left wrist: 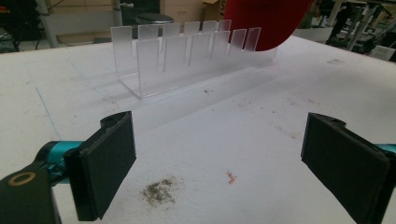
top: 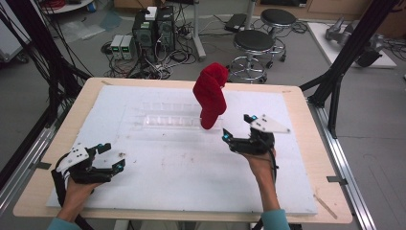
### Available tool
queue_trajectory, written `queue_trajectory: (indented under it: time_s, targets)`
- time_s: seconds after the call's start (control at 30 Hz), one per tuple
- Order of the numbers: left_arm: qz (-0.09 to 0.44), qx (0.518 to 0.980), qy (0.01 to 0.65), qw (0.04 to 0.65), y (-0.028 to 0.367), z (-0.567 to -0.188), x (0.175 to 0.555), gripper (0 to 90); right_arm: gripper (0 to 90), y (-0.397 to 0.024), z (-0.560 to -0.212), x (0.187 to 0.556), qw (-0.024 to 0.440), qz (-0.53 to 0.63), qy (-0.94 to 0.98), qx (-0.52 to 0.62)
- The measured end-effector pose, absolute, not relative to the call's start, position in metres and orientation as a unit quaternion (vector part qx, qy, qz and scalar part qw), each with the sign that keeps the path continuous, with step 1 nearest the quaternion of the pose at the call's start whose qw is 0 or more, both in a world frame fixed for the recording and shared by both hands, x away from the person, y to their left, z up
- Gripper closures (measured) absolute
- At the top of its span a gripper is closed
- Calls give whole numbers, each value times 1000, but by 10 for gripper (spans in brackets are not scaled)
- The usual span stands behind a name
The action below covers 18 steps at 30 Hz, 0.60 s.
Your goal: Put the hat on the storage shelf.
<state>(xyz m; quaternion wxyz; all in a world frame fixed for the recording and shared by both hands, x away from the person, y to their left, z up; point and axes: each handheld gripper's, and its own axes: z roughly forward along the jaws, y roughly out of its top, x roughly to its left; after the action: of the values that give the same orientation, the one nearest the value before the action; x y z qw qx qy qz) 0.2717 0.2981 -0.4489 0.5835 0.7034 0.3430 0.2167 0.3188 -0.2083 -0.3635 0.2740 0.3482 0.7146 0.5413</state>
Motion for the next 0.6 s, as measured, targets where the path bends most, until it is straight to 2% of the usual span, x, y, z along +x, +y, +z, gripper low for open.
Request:
queue_trajectory:
  time_s: [0.1,0.13,0.23,0.4,0.6]
  targets:
    - [220,701,344,584,298,-449,271,104,90,-220,-367,302,294,542,709,341]
    - [227,699,342,586,298,-449,269,104,90,-231,-376,287,306,545,703,338]
    - [236,697,341,585,297,-449,268,105,91,-242,-391,272,322,552,693,335]
    - [257,700,336,574,295,-449,265,106,90,-265,-428,253,317,569,663,370]
    - [263,692,340,580,296,-449,264,107,91,-273,-449,245,315,564,655,393]
